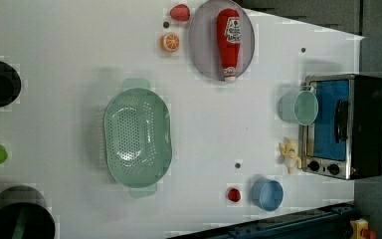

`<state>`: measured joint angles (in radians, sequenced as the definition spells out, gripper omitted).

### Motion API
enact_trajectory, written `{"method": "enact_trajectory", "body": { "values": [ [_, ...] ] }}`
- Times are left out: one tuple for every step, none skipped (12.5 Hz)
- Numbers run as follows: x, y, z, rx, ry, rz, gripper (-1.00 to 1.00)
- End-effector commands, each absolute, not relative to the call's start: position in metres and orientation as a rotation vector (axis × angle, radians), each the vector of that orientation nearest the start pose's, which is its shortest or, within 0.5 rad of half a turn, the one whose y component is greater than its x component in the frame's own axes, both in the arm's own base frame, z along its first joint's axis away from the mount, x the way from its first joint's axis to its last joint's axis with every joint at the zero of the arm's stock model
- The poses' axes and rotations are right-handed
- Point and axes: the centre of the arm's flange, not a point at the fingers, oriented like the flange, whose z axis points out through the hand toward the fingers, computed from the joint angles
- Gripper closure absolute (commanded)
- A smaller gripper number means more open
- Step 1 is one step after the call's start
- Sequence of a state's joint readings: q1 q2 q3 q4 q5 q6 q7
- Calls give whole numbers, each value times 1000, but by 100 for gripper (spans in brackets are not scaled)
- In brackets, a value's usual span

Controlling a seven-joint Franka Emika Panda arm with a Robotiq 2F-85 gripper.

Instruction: Drag strainer right to left.

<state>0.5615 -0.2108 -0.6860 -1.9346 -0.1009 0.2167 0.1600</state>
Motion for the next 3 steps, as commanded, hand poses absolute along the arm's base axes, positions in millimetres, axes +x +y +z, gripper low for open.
{"method": "enact_trajectory", "body": {
  "values": [
    [489,-54,571,-2909,1218,-17,-100],
    [485,-61,575,-2945,1218,-53,-100],
    [484,-63,575,-2965,1219,-69,-100]
  ]
}}
